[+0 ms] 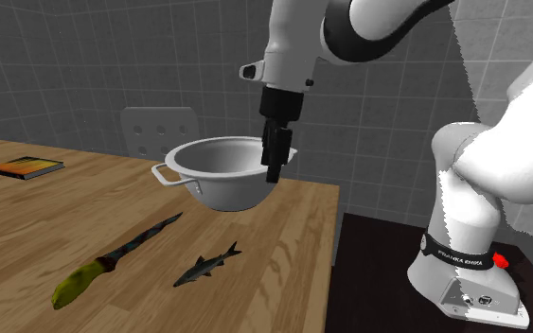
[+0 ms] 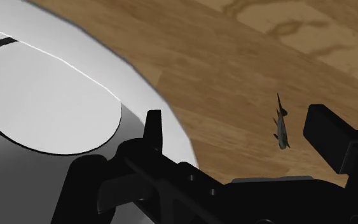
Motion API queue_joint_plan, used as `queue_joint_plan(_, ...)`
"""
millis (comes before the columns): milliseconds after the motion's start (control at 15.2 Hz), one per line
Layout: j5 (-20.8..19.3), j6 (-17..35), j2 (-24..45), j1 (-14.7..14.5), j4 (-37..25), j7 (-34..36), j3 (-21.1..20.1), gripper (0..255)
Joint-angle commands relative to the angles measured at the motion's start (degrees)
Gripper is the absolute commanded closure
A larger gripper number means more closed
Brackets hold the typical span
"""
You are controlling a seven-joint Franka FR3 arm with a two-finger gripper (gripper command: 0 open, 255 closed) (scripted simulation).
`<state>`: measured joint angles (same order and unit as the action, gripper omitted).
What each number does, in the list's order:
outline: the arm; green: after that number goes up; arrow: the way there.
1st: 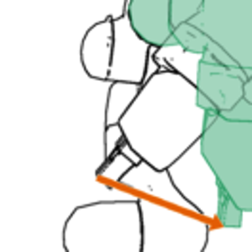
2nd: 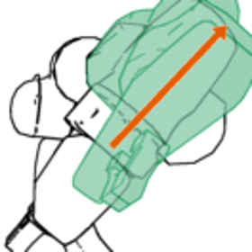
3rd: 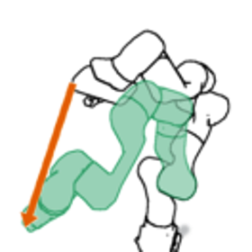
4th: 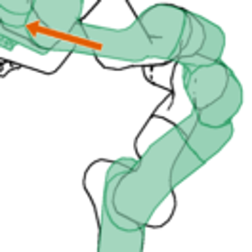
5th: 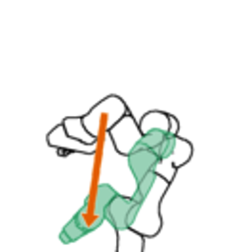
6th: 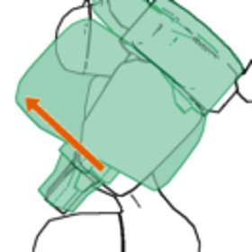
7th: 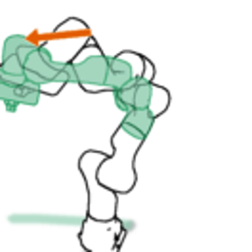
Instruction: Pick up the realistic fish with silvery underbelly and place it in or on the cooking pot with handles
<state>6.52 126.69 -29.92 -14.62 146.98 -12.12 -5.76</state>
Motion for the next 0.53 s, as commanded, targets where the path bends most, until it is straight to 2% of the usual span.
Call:
queue_joint_plan(0,0.64,4.76,2.82,-1.38,0.56,-1.92,-0.51,0)
queue_joint_plan(462,2.55,19.97,14.97,-6.50,-0.55,-7.73,-2.69,0)
